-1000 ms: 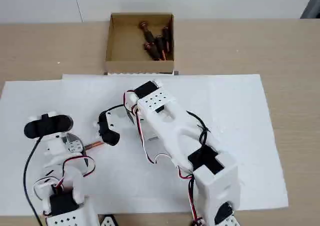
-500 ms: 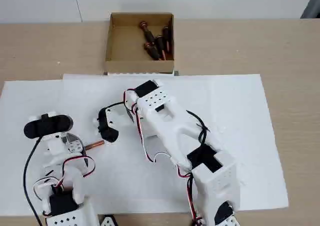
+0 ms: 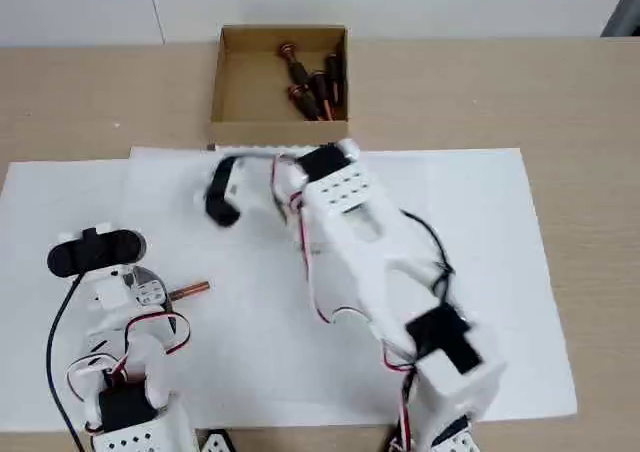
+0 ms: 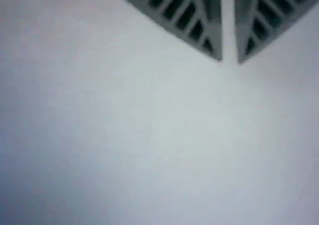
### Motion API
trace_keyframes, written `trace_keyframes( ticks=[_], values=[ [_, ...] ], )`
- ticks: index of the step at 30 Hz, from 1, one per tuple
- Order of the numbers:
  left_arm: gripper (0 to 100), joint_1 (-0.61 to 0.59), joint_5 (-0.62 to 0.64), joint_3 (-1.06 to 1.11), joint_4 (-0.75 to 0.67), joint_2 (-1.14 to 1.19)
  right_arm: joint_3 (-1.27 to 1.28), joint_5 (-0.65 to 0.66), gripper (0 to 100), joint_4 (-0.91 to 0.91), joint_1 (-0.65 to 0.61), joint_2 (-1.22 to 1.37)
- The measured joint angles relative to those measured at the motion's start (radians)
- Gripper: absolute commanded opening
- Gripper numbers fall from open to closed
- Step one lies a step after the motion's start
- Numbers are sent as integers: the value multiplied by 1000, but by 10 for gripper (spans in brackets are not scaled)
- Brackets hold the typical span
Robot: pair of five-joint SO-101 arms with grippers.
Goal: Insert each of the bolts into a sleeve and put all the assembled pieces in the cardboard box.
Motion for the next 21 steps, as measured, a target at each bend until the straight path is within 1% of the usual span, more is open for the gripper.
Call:
trace_keyframes(
  ticks=[7,14,18,21],
  values=[
    [5,0,0,0,0,0,0,-167,3,135,144,-209],
    [5,0,0,-3,0,0,9,-330,4,262,322,-350],
    [5,0,0,-97,0,0,84,-394,4,276,404,-434],
    [5,0,0,-183,6,0,178,-411,4,276,423,-546]
  ],
)
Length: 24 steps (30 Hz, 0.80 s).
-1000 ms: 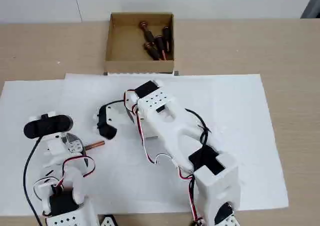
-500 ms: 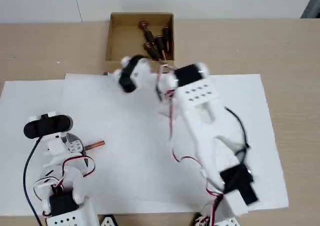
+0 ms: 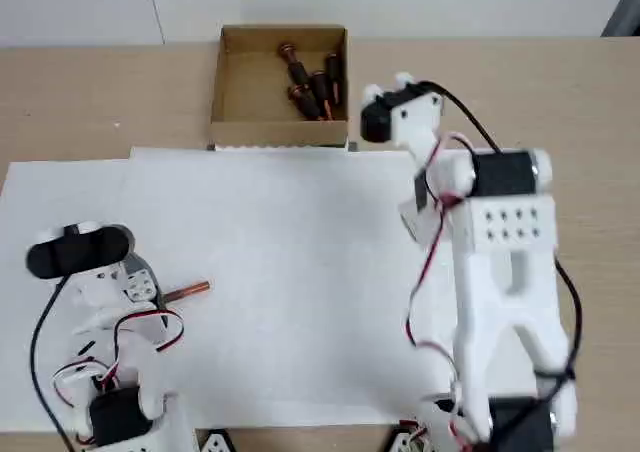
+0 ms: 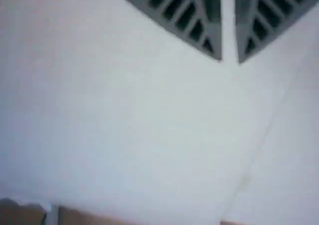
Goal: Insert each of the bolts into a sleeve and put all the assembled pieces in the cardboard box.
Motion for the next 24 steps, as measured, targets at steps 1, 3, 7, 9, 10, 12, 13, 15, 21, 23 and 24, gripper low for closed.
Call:
trace_keyframes(
  ticks=[1,3,7,9,10,12,13,15,21,23,24],
  values=[
    [5,0,0,-25,6,0,40,-3,4,0,0,-46],
    [5,0,0,-81,35,0,123,-3,4,-3,-2,-138],
    [5,48,-2,-184,137,0,293,-8,3,-29,26,-307],
    [5,69,-5,-235,181,0,376,-8,3,-44,28,-381],
    [5,75,-5,-256,196,0,411,-8,3,-48,25,-414],
    [5,80,-5,-296,226,0,476,-8,3,-51,26,-477],
    [5,81,-3,-316,239,0,503,-8,3,-54,29,-506],
    [5,81,-3,-354,269,0,551,-8,3,-55,32,-555],
    [5,84,40,-519,331,106,601,-8,3,-64,29,-658],
    [5,84,83,-609,356,209,601,-8,3,-64,35,-667],
    [5,84,106,-658,373,267,603,-8,3,-64,40,-671]
  ],
)
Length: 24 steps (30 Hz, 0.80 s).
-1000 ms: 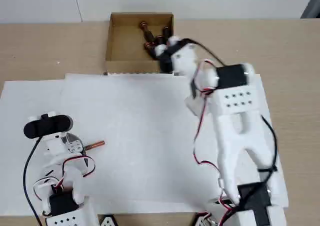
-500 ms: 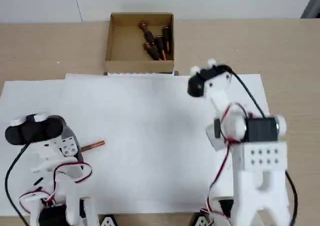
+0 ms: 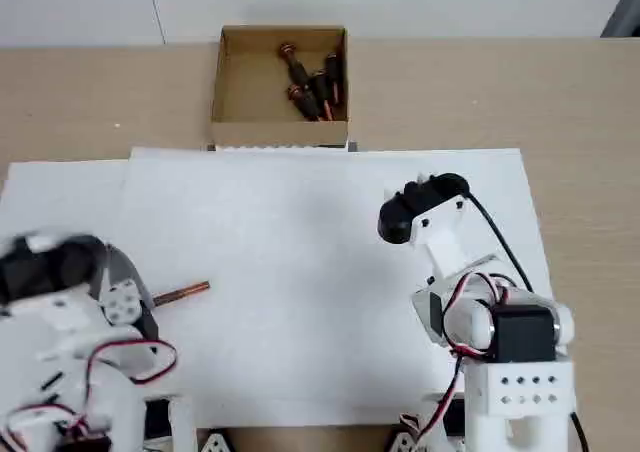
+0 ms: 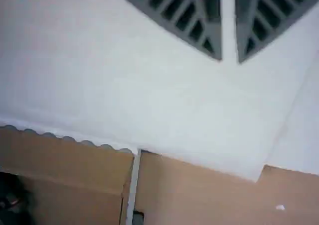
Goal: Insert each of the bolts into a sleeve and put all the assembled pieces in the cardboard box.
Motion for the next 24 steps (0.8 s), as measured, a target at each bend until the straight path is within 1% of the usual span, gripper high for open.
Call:
trace_keyframes(
  ticks=[4,8,10,12,19,22,24],
  values=[
    [5,0,103,-241,112,292,0,0,3,0,17,0],
    [5,0,199,-474,275,591,0,0,3,0,41,0],
    [5,0,242,-552,315,718,0,0,3,0,46,0],
    [5,0,278,-589,321,804,0,0,3,0,48,0],
    [5,0,470,-583,325,919,17,0,3,-6,46,-5],
    [6,-2,605,-560,327,1005,72,-2,3,-46,43,-8],
    [6,-2,730,-555,330,1066,103,-2,3,-63,44,-8]
  ],
)
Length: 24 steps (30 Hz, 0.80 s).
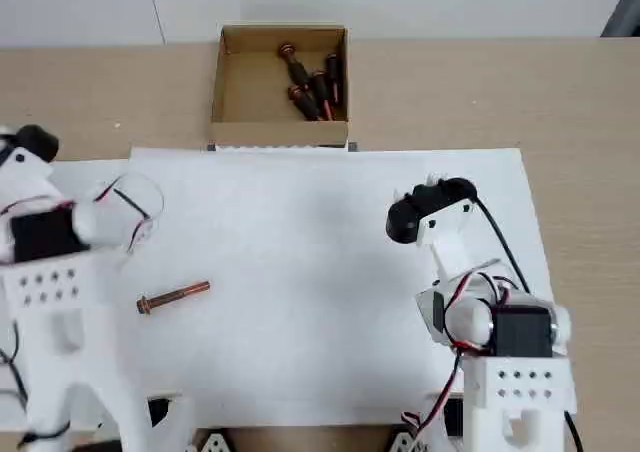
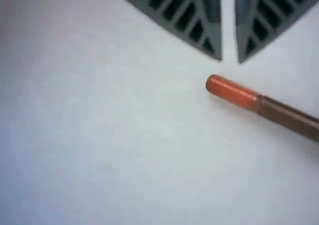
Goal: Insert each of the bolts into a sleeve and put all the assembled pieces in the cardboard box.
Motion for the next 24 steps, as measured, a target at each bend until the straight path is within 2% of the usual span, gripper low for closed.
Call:
trace_keyframes(
  ticks=[2,6,15,24],
  values=[
    [7,0,100,0,0,60,3,0,3,-9,3,0],
    [7,-14,147,0,0,161,5,0,3,-20,28,0],
    [7,-89,155,0,0,393,5,0,3,-20,29,0],
    [8,-89,118,3,0,503,5,0,3,-20,29,0]
  ],
)
